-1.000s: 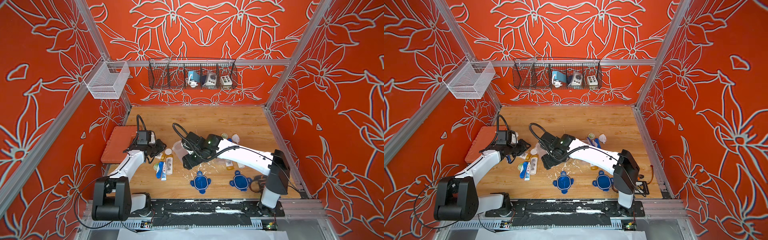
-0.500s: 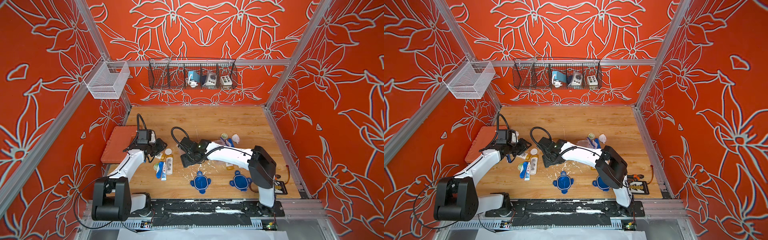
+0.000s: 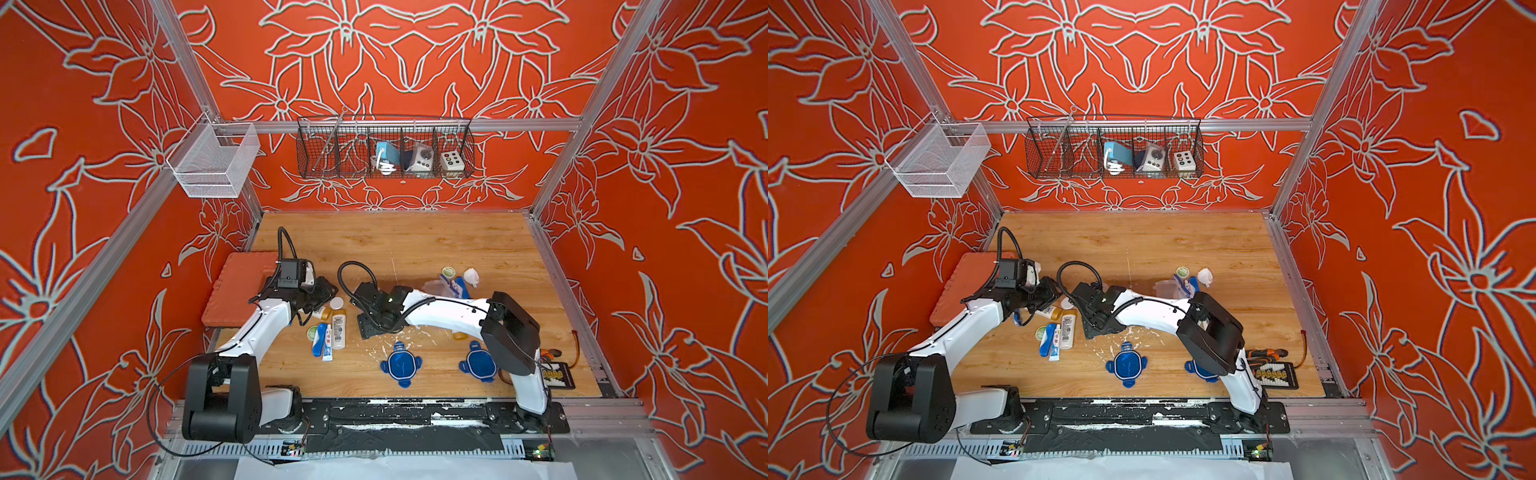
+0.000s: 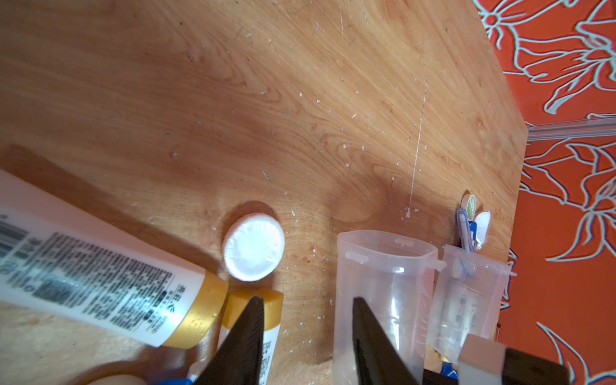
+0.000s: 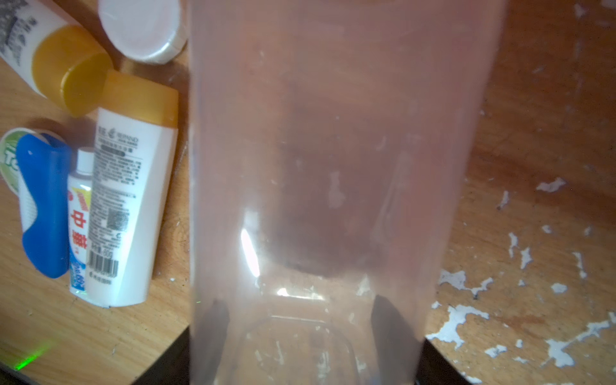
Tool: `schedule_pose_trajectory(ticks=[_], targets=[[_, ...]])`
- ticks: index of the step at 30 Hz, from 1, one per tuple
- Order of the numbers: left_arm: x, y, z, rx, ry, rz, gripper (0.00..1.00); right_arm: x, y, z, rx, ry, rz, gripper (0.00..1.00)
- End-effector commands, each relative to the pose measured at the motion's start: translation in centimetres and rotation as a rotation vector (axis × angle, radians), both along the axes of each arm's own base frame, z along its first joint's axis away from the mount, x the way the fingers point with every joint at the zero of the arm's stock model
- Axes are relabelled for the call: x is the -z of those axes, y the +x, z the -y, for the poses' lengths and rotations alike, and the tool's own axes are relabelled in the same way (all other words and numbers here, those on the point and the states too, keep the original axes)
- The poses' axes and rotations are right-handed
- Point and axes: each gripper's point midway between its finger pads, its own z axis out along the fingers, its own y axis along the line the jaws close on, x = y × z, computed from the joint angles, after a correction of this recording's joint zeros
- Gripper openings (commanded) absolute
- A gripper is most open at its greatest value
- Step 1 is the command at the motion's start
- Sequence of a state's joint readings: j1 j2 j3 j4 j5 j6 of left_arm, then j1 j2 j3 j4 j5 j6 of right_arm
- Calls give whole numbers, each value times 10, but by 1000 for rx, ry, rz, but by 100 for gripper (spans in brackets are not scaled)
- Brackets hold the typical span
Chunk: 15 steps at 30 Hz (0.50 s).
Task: Take out toiletry kits
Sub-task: Place the container at the center of the board.
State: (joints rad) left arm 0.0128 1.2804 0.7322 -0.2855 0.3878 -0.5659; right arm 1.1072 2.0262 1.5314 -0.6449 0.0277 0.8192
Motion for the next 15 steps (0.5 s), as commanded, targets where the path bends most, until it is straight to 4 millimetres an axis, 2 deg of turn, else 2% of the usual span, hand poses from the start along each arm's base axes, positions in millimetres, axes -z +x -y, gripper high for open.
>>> schedule_pose_trajectory(ticks=[1,4,7,11,15], targets=[[6,-1,3,10,-8,-10,41,-11,5,1,11,-10,28,82],[5,-2,4,13,-10,-9,41,-7,5,6,9,-36,19,89],[4,-2,5,14,-10,-7,41,-5,7,7,7,-46,16,89],[2,-2,4,13,-9,-5,41,-8,7,4,1,-32,11,83],[1,-1,6,17,-12,-3,41,-6,10,1,10,-30,7,70]])
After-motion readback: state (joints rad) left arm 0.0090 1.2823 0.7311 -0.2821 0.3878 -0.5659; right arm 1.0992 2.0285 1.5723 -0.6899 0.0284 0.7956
